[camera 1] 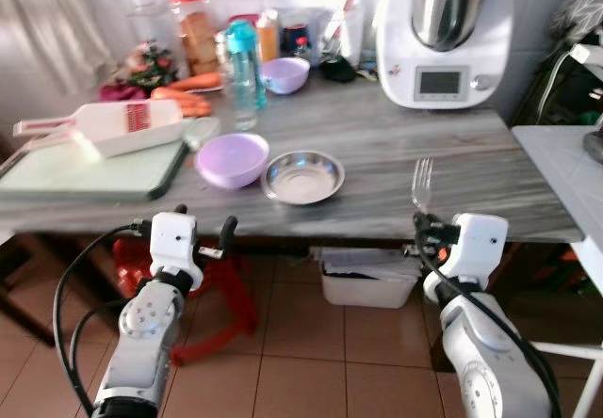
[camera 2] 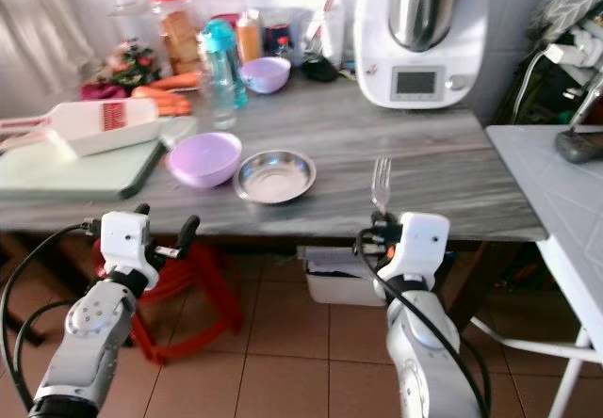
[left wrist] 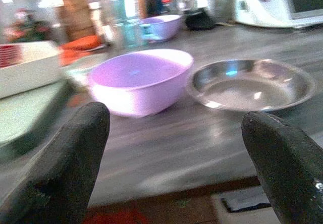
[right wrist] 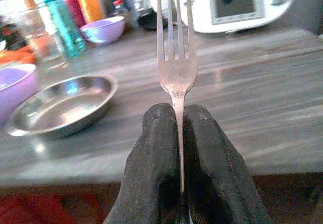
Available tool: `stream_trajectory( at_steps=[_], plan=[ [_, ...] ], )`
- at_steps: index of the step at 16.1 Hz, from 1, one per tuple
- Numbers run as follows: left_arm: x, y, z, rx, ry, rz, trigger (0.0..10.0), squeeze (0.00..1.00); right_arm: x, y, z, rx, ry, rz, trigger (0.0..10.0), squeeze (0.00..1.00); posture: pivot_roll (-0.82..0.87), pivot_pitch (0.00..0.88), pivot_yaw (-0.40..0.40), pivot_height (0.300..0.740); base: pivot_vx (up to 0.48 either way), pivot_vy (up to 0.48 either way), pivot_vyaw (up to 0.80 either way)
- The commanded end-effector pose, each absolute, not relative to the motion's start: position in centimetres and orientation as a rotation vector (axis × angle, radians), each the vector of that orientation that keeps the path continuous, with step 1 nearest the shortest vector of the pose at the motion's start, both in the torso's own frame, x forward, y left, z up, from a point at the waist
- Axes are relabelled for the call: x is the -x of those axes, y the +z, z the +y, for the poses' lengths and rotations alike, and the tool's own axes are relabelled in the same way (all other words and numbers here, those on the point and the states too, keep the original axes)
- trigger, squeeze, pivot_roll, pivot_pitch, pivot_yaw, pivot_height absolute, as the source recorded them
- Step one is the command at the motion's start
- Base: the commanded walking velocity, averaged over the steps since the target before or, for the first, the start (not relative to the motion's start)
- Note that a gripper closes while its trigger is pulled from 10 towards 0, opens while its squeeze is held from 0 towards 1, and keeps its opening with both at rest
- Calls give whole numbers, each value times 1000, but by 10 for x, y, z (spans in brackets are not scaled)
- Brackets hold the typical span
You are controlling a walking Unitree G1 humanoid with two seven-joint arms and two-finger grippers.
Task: Setting the table
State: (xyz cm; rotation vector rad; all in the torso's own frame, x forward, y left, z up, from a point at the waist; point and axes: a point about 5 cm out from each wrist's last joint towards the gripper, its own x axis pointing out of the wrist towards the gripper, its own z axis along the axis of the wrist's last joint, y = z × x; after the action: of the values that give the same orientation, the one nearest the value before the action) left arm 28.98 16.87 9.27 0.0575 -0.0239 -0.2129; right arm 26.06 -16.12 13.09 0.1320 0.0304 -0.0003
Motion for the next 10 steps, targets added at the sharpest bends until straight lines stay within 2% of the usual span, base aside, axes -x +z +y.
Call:
stream_trajectory(
  at_steps=[1, 10],
  plan=[
    [-291, 97, 164, -56, -240, -39, 10000, 0, -262, 133, -166, -128, -17, 19, 10000, 0, -45, 3, 67, 740, 401, 0, 0],
    [-294, 101, 161, -40, -264, -53, 10000, 0, -261, 129, -163, -143, -14, 36, 10000, 0, -43, 1, 69, 740, 399, 0, 0]
  ],
)
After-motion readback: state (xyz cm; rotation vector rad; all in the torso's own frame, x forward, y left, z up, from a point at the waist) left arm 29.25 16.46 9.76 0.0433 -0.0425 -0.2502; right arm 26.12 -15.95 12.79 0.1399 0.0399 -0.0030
